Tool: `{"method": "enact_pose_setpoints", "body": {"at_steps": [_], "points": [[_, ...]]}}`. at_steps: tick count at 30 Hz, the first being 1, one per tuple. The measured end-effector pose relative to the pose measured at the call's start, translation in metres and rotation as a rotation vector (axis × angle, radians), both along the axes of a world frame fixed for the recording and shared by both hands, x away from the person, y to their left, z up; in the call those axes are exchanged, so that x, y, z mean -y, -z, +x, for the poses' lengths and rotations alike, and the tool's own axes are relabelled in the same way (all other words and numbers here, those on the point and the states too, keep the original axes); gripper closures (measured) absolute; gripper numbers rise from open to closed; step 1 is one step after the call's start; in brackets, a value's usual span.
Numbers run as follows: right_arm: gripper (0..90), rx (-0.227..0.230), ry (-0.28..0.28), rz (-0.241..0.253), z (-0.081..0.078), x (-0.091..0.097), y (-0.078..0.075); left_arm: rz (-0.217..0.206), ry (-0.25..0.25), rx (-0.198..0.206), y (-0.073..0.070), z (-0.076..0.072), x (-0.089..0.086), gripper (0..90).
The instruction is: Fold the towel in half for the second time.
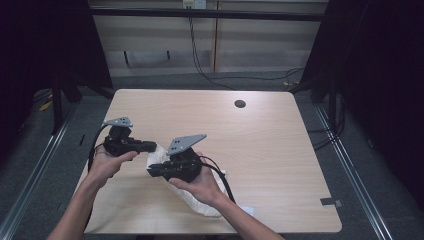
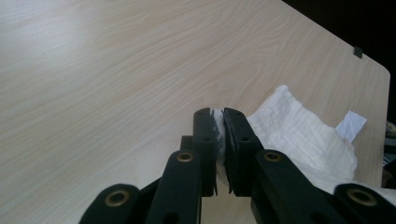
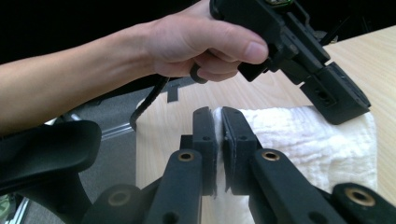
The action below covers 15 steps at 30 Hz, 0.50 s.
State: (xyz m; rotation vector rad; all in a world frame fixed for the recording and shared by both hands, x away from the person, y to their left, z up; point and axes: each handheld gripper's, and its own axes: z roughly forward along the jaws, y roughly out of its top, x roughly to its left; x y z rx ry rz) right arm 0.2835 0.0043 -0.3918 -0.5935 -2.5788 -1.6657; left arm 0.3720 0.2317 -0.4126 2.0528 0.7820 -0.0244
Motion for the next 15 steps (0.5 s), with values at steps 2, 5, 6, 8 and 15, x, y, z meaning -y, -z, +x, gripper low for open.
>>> {"method": "enact_pose_setpoints", "body": {"at_steps": [2, 5, 6, 8, 15], "points": [[84.4, -0.008, 0.000, -0.012, -0.004, 0.000, 0.009, 0.006, 0.015, -0.005, 0.003, 0.001, 0.007, 84.2], [84.4, -0.005, 0.008, -0.012, -0.008, 0.001, 0.014, 0.011, 0.030, -0.005, 0.005, 0.000, 0.015, 84.2], [84.4, -0.007, 0.011, -0.012, -0.009, 0.002, 0.016, 0.016, 0.037, -0.005, 0.006, 0.000, 0.018, 84.1], [84.4, -0.005, 0.017, -0.019, -0.012, 0.004, 0.019, 0.012, 0.046, -0.004, 0.006, 0.001, 0.023, 84.1], [84.0, -0.006, 0.052, -0.015, -0.020, 0.023, 0.020, 0.025, 0.079, -0.011, 0.009, 0.000, 0.046, 84.0]]}}
